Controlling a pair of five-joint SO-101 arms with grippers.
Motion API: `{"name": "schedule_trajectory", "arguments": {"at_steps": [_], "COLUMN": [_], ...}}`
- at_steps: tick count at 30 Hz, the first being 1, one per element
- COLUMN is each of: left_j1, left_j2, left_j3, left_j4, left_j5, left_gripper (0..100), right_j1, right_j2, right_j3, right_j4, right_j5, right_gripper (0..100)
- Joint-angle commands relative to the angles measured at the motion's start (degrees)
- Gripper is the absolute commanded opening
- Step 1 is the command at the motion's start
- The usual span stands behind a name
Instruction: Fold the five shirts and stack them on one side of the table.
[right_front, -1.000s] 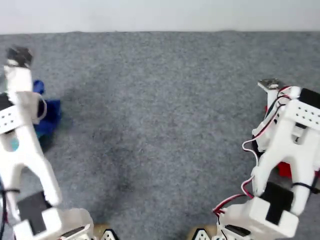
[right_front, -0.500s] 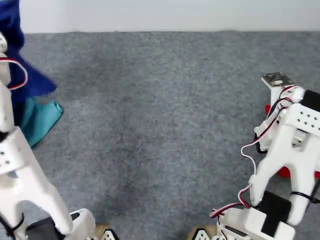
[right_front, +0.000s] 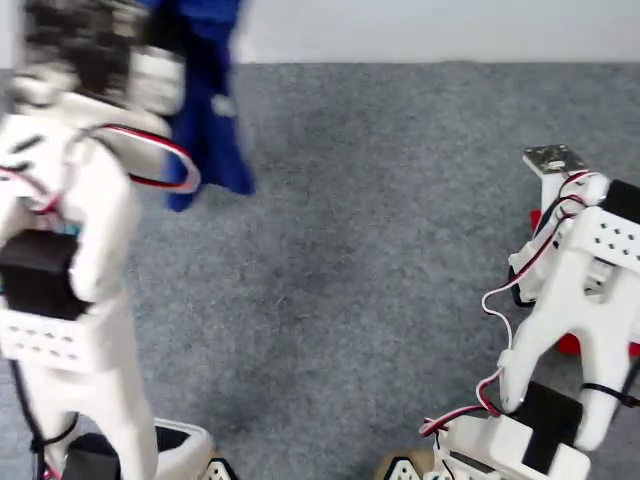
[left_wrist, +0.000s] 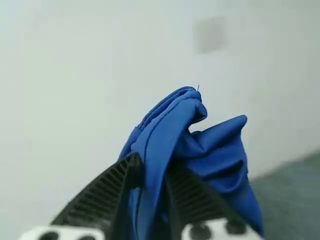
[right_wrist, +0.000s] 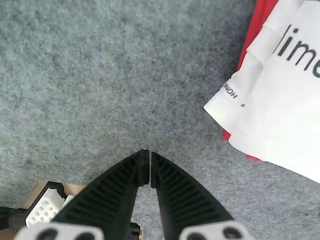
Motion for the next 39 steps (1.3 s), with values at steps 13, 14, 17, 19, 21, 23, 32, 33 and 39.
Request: {"name": "schedule_trajectory", "arguments": {"at_steps": [13, 14, 17, 19, 21, 23, 32, 33, 39], "left_j1": [-2.4, -4.6, -10.9, -15.1, -18.9, -22.4, -36.6, -37.0, -37.3], "left_j2": [1.7, 1.7, 1.6, 1.6, 1.7, 1.7, 1.6, 1.6, 1.6], "left_j3": [25.1, 27.5, 33.8, 37.8, 41.5, 44.5, 46.4, 45.6, 39.9], "left_j4": [13.1, 13.2, 13.2, 12.9, 12.8, 12.9, 17.0, 18.1, 25.6], "left_j5": [0.0, -1.1, -5.1, -7.6, -10.6, -12.9, -17.3, -17.3, -17.4], "left_gripper": [1, 1, 1, 1, 2, 2, 17, 17, 18], "right_j1": [-0.6, -0.6, -1.2, -2.6, -5.0, -8.1, -28.4, -30.4, -40.7], "right_j2": [-2.3, -2.3, -2.3, -2.3, -2.3, -2.3, -1.5, -0.8, 4.4], "right_j3": [-0.4, -0.4, -0.4, -0.4, -0.4, -0.4, -0.9, -0.9, -4.6], "right_j4": [2.4, 2.4, 2.4, 2.4, 2.4, 2.4, 0.4, 0.0, -0.8], "right_j5": [-0.4, -0.4, -0.4, -0.4, -0.4, -0.4, -5.2, -5.2, -4.9], "right_gripper": [0.9, 0.9, 0.9, 0.9, 1.1, 1.1, 7.1, 9.6, 17.6]}}
